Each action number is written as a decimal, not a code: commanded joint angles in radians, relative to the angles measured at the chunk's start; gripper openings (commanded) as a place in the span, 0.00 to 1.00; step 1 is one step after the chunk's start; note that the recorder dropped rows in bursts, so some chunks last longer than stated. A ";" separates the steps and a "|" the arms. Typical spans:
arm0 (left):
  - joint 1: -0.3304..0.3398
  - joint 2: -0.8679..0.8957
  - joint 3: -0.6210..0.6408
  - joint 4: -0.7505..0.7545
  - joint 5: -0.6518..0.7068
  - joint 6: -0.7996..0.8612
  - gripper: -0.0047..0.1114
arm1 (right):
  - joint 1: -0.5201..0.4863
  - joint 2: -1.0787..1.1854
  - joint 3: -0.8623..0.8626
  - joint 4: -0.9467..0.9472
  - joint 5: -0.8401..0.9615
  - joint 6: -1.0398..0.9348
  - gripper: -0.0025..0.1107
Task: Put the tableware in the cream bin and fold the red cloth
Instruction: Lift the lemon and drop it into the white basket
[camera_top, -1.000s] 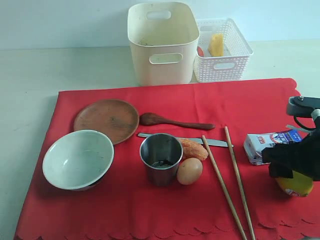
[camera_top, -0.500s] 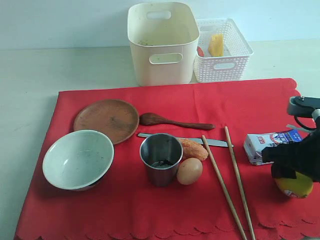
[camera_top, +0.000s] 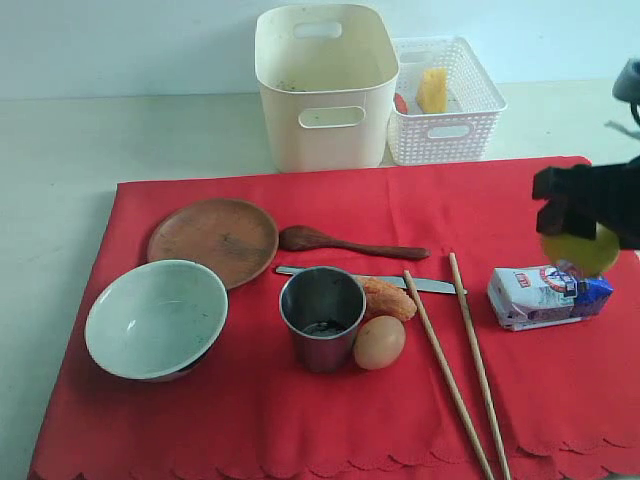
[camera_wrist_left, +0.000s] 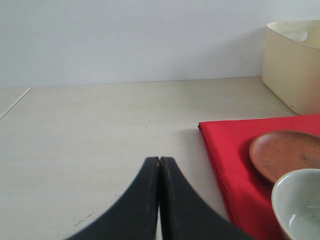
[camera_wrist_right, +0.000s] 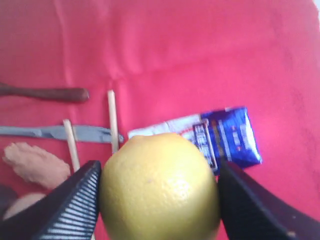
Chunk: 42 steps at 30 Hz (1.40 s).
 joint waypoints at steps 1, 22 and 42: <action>0.001 -0.006 -0.001 -0.006 -0.002 -0.004 0.06 | -0.003 0.003 -0.059 0.005 -0.142 0.001 0.02; 0.001 -0.006 -0.001 -0.006 -0.002 -0.004 0.06 | -0.003 0.506 -0.451 -0.003 -0.327 0.001 0.02; 0.001 -0.006 -0.001 -0.006 -0.002 -0.004 0.06 | -0.003 0.891 -0.872 -0.003 -0.416 0.001 0.02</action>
